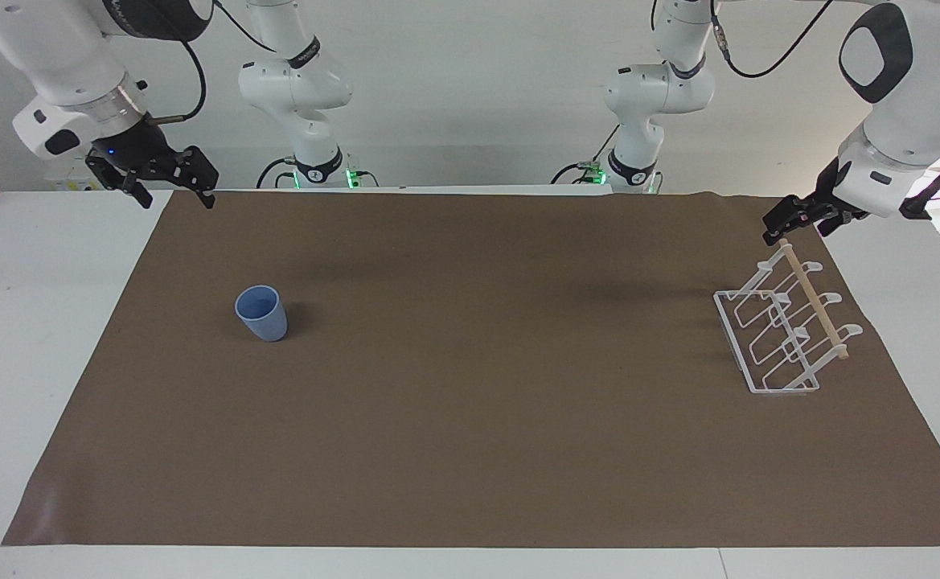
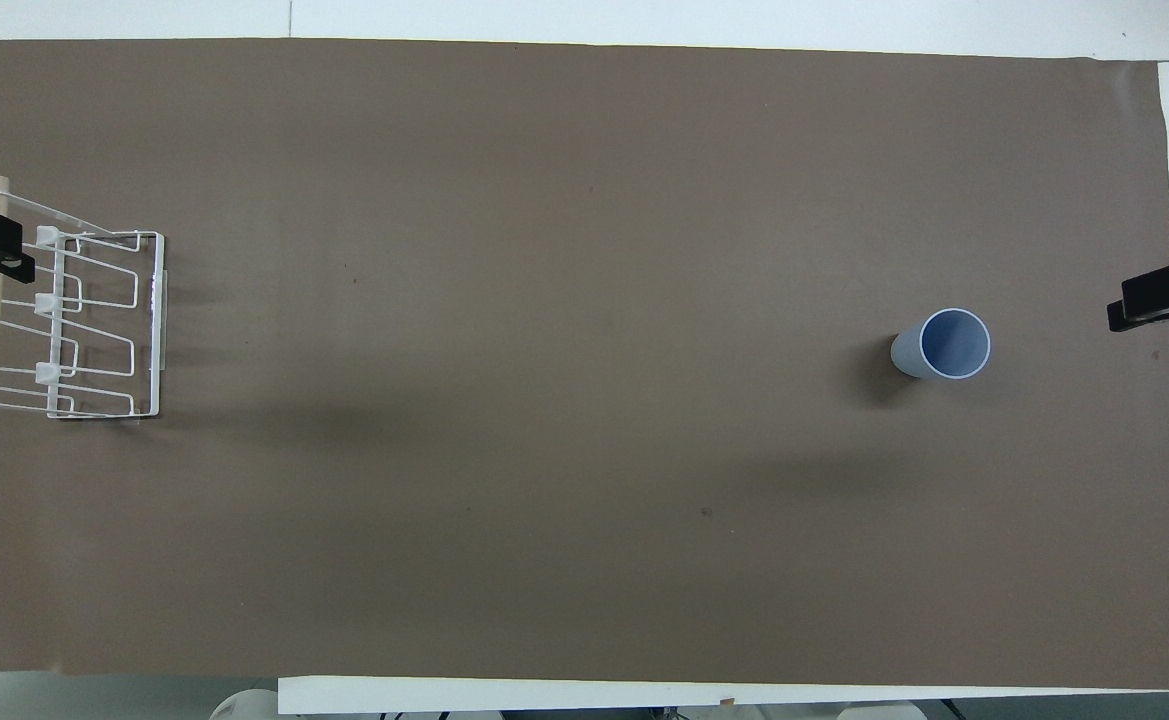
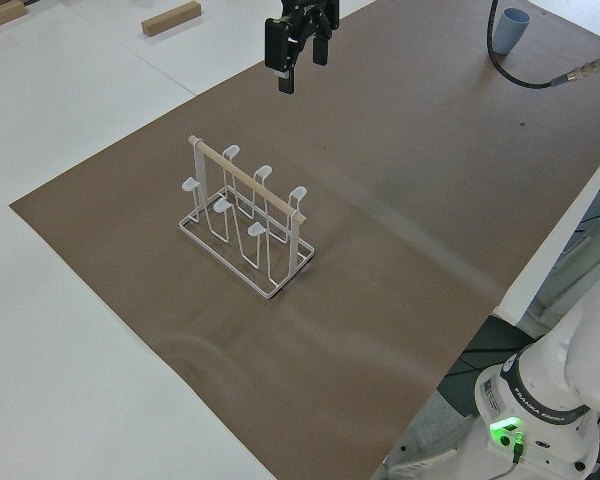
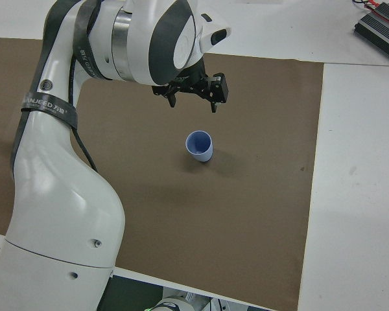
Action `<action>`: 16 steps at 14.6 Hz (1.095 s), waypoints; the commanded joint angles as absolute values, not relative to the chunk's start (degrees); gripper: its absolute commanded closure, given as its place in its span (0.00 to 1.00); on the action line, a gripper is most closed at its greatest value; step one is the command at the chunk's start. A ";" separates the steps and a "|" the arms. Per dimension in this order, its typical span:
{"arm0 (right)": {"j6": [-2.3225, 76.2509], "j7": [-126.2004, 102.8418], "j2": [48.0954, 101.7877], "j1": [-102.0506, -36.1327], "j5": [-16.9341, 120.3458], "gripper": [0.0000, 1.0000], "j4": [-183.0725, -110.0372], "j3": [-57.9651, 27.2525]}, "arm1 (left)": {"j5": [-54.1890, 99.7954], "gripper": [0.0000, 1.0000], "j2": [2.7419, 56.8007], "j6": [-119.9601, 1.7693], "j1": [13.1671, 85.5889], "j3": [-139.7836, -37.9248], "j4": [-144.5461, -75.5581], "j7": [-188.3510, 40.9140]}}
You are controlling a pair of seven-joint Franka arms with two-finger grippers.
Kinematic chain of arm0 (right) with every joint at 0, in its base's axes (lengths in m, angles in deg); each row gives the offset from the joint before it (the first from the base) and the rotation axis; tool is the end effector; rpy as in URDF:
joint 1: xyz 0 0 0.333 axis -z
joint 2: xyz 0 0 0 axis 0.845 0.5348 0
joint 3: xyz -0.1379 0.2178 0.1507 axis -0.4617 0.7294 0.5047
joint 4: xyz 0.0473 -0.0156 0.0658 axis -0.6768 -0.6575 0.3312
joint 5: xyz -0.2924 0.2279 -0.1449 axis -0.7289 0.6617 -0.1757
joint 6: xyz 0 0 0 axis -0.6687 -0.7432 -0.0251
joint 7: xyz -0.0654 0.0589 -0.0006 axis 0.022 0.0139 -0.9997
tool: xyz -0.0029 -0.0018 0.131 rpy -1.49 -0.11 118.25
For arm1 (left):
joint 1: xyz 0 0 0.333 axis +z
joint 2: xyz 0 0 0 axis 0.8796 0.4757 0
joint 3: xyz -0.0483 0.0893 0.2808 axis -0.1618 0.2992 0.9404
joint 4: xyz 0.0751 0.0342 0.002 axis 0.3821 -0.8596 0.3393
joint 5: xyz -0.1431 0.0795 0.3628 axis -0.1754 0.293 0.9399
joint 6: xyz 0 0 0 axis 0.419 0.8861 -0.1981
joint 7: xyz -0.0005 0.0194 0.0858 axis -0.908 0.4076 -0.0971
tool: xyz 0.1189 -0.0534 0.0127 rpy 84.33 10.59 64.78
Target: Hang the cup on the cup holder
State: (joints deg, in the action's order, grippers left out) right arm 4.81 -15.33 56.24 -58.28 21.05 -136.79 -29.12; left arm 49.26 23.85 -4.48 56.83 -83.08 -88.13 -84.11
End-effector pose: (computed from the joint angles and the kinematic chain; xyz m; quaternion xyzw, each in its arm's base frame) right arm 0.5271 -0.0568 0.5780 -0.9989 0.0130 0.0450 0.0069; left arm 0.5638 -0.0177 0.5579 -0.9974 -0.0269 0.0650 0.0164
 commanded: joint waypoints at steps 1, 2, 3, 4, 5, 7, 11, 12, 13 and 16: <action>10.05 -10.30 53.98 -58.19 20.33 0.00 -142.11 -29.06 | 50.14 0.00 23.23 -4.03 57.02 -83.28 -88.74 -84.50; 11.29 -7.84 54.32 -57.93 20.41 0.00 -143.77 -29.06 | 50.14 0.00 23.23 -4.03 57.02 -83.19 -88.74 -84.50; 13.91 -6.25 55.02 -57.41 20.76 0.00 -145.44 -29.06 | 50.14 0.00 23.23 -4.03 57.02 -83.19 -88.74 -84.50; 17.33 -5.62 55.90 -56.97 20.94 0.00 -147.20 -29.06 | 50.14 0.00 23.23 -4.03 57.02 -83.19 -88.74 -84.50; 19.80 -5.27 56.69 -57.22 20.94 0.00 -148.78 -29.06 | 50.14 0.00 23.23 -4.03 57.02 -83.19 -88.74 -84.50; 26.38 -3.95 57.14 -56.97 20.94 0.00 -154.83 -29.06 | 50.14 0.00 23.23 -4.03 57.02 -83.19 -88.74 -84.50; 32.38 -2.54 58.45 -55.03 21.03 0.00 -161.54 -29.06 | 50.14 0.00 23.23 -4.03 57.02 -83.19 -88.74 -84.50; 34.13 -2.37 59.15 -55.12 21.03 0.00 -162.24 -29.06 | 50.14 0.00 23.23 -4.03 57.02 -83.19 -88.74 -84.50; 36.15 -2.36 60.03 -55.12 21.03 0.01 -162.86 -29.06 | 50.14 0.00 23.23 -4.03 57.02 -83.19 -88.74 -84.50; 40.91 -3.24 63.02 -55.73 21.64 0.13 -162.86 -28.97 | 50.14 0.00 23.23 -4.03 57.02 -83.19 -88.74 -84.50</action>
